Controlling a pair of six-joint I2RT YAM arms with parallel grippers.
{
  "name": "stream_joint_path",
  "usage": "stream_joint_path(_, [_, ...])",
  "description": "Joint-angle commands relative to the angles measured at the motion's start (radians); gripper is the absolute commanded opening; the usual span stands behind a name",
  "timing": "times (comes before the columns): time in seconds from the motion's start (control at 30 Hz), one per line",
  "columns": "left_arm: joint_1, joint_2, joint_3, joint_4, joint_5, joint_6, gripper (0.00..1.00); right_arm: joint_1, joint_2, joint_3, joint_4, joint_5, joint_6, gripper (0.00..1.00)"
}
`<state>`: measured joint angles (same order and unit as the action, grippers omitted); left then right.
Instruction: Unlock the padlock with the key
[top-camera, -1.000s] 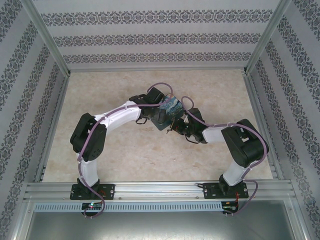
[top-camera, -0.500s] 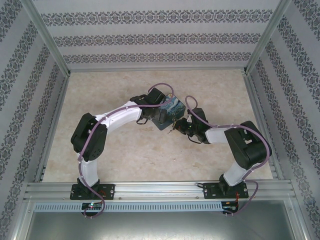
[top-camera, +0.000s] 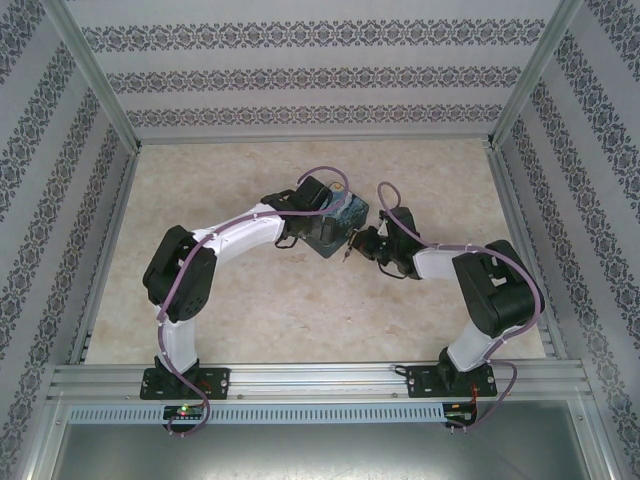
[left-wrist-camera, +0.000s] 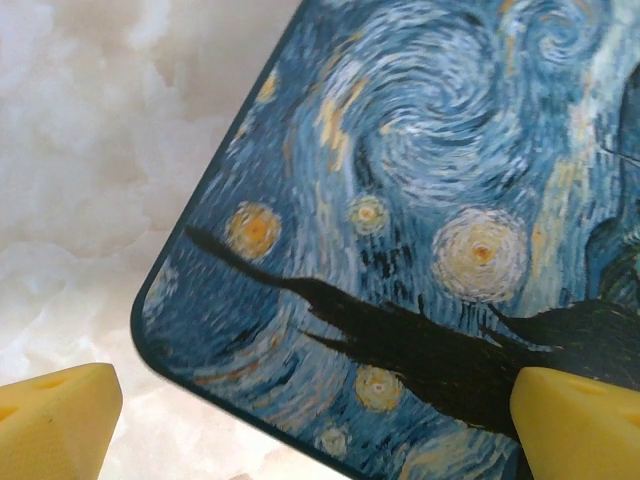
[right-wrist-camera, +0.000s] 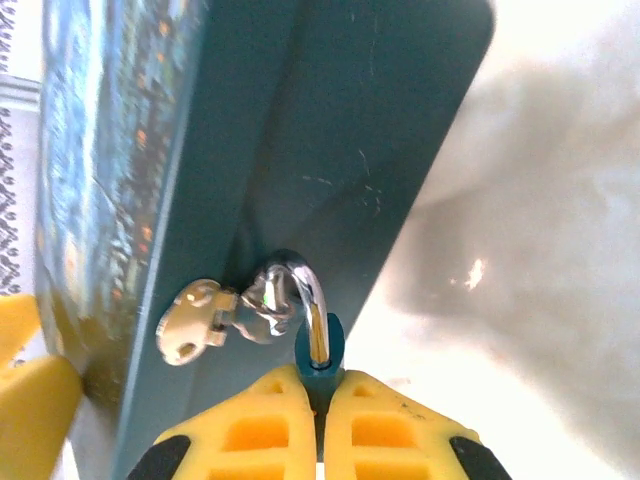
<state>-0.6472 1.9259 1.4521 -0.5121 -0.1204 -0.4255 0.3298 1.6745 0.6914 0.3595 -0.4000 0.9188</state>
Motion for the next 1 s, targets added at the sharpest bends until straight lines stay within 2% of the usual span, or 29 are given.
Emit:
stream_joint_path(0.0, [-0.005, 0.073, -0.059, -0.129, -0.007, 0.037, 1.0, -0.045, 0.027, 0.067, -0.018, 0.001, -0.004, 0.0])
stream_joint_path(0.33, [-0.006, 0.1, -0.037, -0.132, 0.01, 0.029, 1.0, -0.135, 0.051, 0.075, -0.032, -0.053, -0.048, 0.0])
stream_joint_path(0.6, [-0.003, 0.149, 0.075, -0.169, 0.002, 0.043, 1.0, -0.144, -0.059, -0.048, -0.022, -0.101, -0.045, 0.0])
stream_joint_path(0.73, [0.005, 0.183, 0.172, -0.208, 0.001, 0.067, 1.0, -0.099, -0.14, -0.134, -0.009, -0.105, -0.023, 0.0])
stream_joint_path(0.97, [0.049, 0.199, 0.337, -0.267, 0.072, 0.077, 1.0, 0.128, -0.241, -0.201, -0.007, -0.026, 0.025, 0.0])
